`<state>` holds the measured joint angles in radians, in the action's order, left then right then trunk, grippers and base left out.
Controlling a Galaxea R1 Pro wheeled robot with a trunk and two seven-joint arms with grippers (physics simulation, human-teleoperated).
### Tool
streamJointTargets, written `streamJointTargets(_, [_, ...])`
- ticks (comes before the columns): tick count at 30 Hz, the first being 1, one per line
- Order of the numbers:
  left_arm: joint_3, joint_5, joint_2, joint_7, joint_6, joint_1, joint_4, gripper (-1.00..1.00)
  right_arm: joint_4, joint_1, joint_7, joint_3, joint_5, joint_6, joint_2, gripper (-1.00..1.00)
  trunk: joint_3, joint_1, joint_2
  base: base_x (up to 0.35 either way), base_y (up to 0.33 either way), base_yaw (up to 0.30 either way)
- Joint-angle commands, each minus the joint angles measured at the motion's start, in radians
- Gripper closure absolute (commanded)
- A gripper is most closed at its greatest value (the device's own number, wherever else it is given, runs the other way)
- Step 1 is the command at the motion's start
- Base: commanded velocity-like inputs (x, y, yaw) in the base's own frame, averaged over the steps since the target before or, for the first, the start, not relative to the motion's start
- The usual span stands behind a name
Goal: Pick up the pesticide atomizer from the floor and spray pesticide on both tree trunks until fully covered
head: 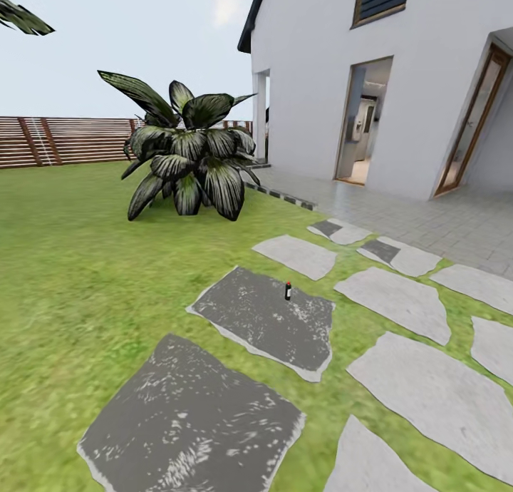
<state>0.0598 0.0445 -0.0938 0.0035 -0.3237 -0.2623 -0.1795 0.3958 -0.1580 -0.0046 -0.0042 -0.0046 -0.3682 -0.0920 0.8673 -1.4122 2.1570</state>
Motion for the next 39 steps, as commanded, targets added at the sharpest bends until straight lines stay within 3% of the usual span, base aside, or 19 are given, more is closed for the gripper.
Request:
streamJointTargets(1, [0.000,0.000,0.000,0.000,0.000,0.000,0.000,-1.00,0.000,0.000,0.000,0.000,0.000,0.000,0.000,-1.00,0.000,0.000,0.000,0.338,0.000,0.000])
streamJointTargets(16, [0.000,0.000,0.000,0.000,0.000,0.000,0.000,-1.00,0.000,0.000,0.000,0.000,0.000,0.000,0.000,-1.00,0.000,0.000,0.000,0.338,0.000,-0.020])
streamJointTargets(39, [0.000,0.000,-0.001,0.000,0.000,0.000,0.000,-1.00,0.000,0.000,0.000,0.000,0.000,0.000,0.000,-1.00,0.000,0.000,0.000,0.337,0.072,-0.250])
